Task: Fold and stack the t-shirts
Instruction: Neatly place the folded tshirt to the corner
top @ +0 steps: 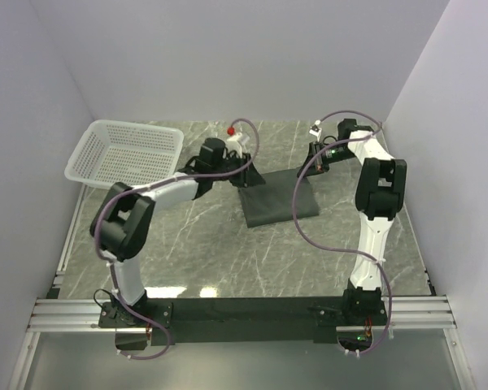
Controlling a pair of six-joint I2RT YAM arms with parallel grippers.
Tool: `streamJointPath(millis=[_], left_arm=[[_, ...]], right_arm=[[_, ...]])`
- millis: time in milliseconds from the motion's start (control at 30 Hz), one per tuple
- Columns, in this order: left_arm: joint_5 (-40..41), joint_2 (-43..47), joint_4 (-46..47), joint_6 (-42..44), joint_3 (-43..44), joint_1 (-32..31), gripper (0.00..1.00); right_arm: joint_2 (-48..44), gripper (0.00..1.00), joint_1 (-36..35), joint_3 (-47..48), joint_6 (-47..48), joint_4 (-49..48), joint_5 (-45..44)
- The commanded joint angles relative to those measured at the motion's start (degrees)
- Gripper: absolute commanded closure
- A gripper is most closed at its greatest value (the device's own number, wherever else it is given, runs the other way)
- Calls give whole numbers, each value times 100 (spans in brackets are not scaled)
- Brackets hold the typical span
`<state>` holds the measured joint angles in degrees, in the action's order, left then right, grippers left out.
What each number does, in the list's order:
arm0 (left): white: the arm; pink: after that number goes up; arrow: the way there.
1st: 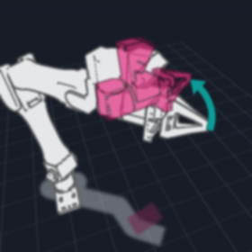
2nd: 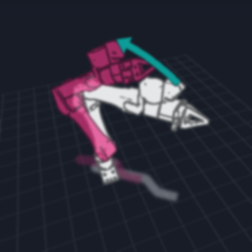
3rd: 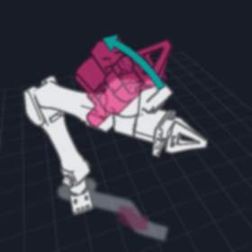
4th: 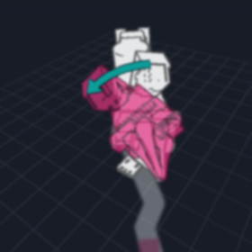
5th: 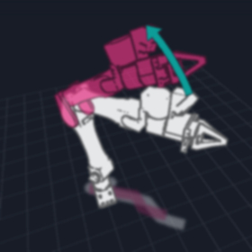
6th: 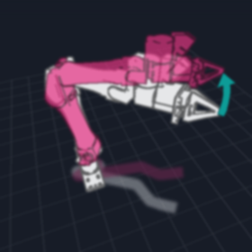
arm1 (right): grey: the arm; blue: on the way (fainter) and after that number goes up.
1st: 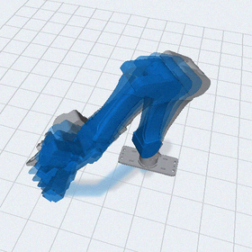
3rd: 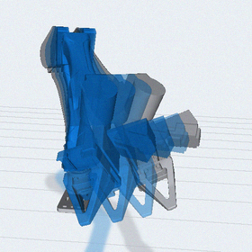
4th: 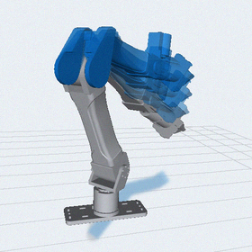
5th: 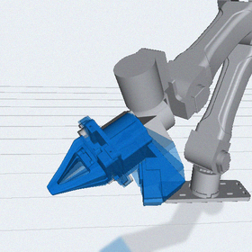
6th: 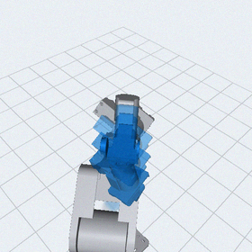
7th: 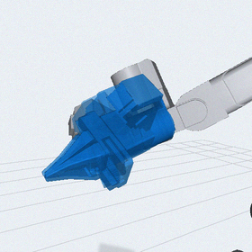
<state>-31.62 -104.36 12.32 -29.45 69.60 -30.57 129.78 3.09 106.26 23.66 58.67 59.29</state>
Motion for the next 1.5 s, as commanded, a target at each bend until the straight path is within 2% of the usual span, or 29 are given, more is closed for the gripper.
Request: streamJointPath(millis=[0, 67, 100, 200, 367, 667, 800, 867, 900, 1000, 1033, 1100, 1133, 1200, 1233, 1267, 1300, 1333, 1467], left_arm=[[-389, -479, 359, -367, 44, -134, 63], [-380, -673, 429, -456, 106, -151, 63], [-346, -848, 412, -491, 167, -143, 63], [-223, -1138, 298, -465, 238, -143, 63], [-196, -1350, 394, -509, 10, -99, 64], [-248, -1043, 728, -518, -781, -90, 64], [-275, -772, 878, -465, -949, -90, 62], [-231, -578, 834, -369, -931, -90, 58], [-127, -342, 799, -246, -922, -81, 57], [268, 237, 493, 61, -852, -81, 52], [505, 406, 352, 176, -852, -72, 36], [1302, 957, -147, 553, -843, -81, 28], [1542, 1170, -229, 676, -895, -81, 25], [2026, 1873, -317, 879, -1194, -81, 19], [2498, 2110, -326, 923, -1317, -81, 12], [2703, 2591, -344, 985, -1553, -72, 9], [2879, 2831, -370, 1011, -1659, -81, 1], [3141, 3068, -379, 1012, -1774, -64, 1], [3961, 4402, -624, 669, -2388, -20, 1]], right_arm=[[249, 91, -125, 517, -1273, -699, -293], [443, 93, -142, 650, -1424, -743, -365], [487, 94, -151, 694, -1922, -848, -731], [742, 100, -160, 914, -2171, -875, -970], [944, 100, -151, 985, -2505, -989, -1077], [1120, 100, -28, 1090, -3130, -1218, -1376], [1059, 100, -2, 1230, -2807, -1078, -1113], [857, 99, -2, 1318, -2631, -929, -1060], [761, 98, 7, 1319, -2430, -824, -1060], [251, 85, 33, 1187, -1833, -656, -1182], [-28, 78, 33, 1108, -1638, -499, -1270], [-294, 70, 25, 749, -1026, -227, -1297], [-556, 61, 16, 582, -830, -173, -1419], [-839, 52, -10, -41, -477, -224, -1664], [-1083, 45, -19, -270, -407, -416, -1770], [-1182, 43, -19, -672, -319, -505, -1937], [-1313, 40, -37, -851, -301, -654, -2017], [-1367, 37, -63, -992, -283, -743, -2096], [-1341, 35, -116, -1467, -362, -1033, -2492]])
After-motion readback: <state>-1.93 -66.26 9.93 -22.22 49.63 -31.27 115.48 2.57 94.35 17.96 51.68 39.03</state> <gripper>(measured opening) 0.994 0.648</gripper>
